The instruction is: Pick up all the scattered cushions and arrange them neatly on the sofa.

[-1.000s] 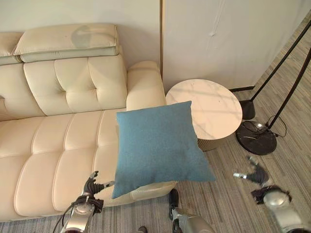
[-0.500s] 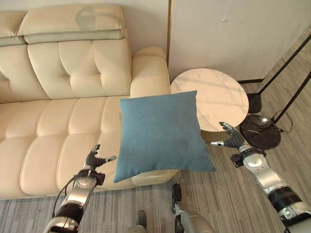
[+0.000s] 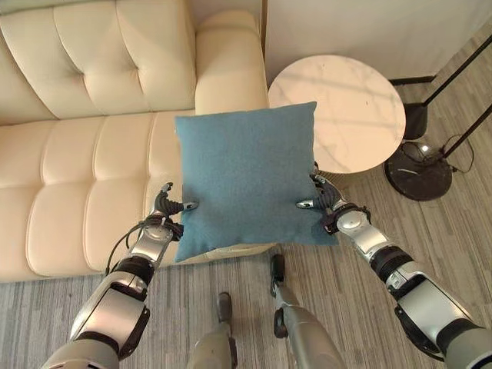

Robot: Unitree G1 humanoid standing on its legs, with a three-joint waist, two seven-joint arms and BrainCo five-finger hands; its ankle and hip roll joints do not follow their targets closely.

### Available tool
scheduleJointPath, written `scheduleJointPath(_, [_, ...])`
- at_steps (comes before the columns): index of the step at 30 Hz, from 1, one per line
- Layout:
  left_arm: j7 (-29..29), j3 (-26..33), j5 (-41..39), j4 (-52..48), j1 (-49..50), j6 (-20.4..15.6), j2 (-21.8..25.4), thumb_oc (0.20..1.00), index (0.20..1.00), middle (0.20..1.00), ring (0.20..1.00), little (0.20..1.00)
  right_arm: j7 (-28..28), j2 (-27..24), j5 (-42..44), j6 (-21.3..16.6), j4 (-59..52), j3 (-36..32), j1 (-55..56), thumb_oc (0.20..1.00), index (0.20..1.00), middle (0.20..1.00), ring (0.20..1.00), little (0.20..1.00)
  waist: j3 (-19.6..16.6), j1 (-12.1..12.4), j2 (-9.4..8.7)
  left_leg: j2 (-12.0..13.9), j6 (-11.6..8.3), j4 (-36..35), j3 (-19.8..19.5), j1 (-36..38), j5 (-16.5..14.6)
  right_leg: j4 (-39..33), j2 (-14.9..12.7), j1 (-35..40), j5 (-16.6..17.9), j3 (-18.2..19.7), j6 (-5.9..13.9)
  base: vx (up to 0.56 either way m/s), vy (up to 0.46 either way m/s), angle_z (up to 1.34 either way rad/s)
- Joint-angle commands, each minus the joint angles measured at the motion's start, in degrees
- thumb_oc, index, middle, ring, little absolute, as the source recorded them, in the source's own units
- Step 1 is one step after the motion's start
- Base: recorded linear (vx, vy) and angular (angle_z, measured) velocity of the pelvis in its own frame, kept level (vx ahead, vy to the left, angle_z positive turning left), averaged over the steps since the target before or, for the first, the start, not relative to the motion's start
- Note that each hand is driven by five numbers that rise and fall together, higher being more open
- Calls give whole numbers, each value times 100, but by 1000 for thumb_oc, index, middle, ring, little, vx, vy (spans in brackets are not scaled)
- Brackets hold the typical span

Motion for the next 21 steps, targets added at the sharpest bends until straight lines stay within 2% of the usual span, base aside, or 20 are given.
scheduleJointPath(1, [260,5,-345,238,-359,-52,-183,1000,1000,1000,1000,1000,-141,208,116,-14,245,198,-306,1000,1000,1000,1000,1000,57,131,-22,-121,31,78,-31,-476,216,571,-208,246,-918,89,543,-25,-12,7])
scheduleJointPath(3, [258,-6,-670,155,-460,-98,-535,1000,1000,1000,1000,1000,-209,307,54,10,189,312,-373,1000,1000,1000,1000,1000,130,138,-53,-126,24,93,-35,-544,224,539,-198,200,-888,78,546,-19,-6,6])
scheduleJointPath(4, [237,-79,-842,10,-551,-142,-739,1000,1000,1000,1000,1000,-257,347,60,24,103,330,-405,912,912,912,912,912,144,123,-69,-129,22,64,-35,-551,234,501,-188,200,-866,80,557,0,0,0])
scheduleJointPath(5, [193,-140,-1011,-103,-595,-165,-882,1000,1000,1000,1000,1000,-267,393,148,15,15,319,-385,649,649,649,649,649,157,106,-72,-124,19,42,-39,-519,227,484,-174,221,-865,97,559,0,0,0])
scheduleJointPath(6, [176,-146,-1090,-200,-600,-192,-943,1000,1000,1000,1000,1000,-294,413,199,1,-51,291,-382,200,200,200,200,200,141,92,-81,-133,21,28,-40,-536,243,463,-174,209,-849,106,564,0,0,0])
scheduleJointPath(7, [213,-143,-1275,-441,-592,-277,-1055,1000,1000,1000,1000,1000,-342,459,293,-34,-200,243,-353,200,200,200,200,200,159,85,-80,-125,22,6,-18,-502,224,448,-164,237,-854,104,575,-12,35,1])
scheduleJointPath(8, [258,-119,-1569,-933,-525,-440,-1207,200,200,200,200,200,-396,547,502,-128,-561,153,-255,200,200,200,200,200,131,62,-87,-125,26,-43,12,-487,226,407,-163,232,-834,106,589,0,47,-1])
scheduleJointPath(10, [259,-119,-1850,-1456,-455,-617,-1339,200,200,200,200,200,-407,637,736,-292,-998,49,-108,200,200,200,200,200,122,43,-77,-119,27,-99,61,-405,196,371,-153,288,-837,112,604,8,29,-7])
scheduleJointPath(15, [267,-107,-2186,-2427,-145,-848,-1501,200,200,200,200,200,-300,671,509,-461,-1932,6,390,200,200,200,200,200,31,-20,-33,-118,54,-163,128,-207,140,312,-178,427,-868,136,614,6,19,-18])
scheduleJointPath(21, [257,-38,-2132,-3130,207,-914,-1554,200,200,200,200,200,-155,774,495,-583,-2501,-73,811,200,200,200,200,200,-107,-55,0,-121,82,-213,257,23,52,250,-173,626,-861,124,651,19,18,-5])
